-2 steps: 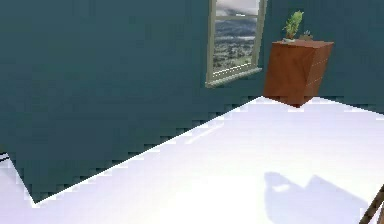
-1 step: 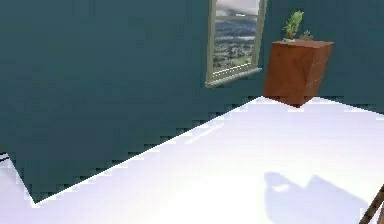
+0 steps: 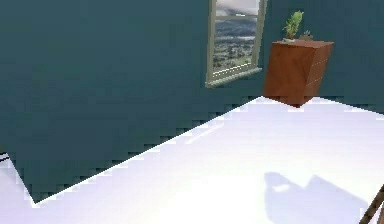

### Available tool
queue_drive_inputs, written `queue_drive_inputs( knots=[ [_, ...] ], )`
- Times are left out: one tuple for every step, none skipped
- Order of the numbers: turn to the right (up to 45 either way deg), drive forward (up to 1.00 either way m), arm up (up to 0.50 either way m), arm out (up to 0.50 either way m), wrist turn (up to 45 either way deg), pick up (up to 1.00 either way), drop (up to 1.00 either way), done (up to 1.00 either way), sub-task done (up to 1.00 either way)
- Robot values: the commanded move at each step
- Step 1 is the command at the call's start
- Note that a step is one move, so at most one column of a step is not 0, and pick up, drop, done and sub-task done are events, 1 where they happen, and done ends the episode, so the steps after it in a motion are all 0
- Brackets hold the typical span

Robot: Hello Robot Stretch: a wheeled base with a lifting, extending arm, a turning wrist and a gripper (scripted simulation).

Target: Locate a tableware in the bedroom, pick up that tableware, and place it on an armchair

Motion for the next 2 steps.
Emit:
queue_drive_inputs(
  knots=[
    [0.0, 0.00, 0.00, 0.00, 45.0, 0.00, 0.00, 0.00, 0.00],
    [0.0, 0.00, 0.00, 0.00, 45.0, 0.00, 0.00, 0.00, 0.00]
  ],
)
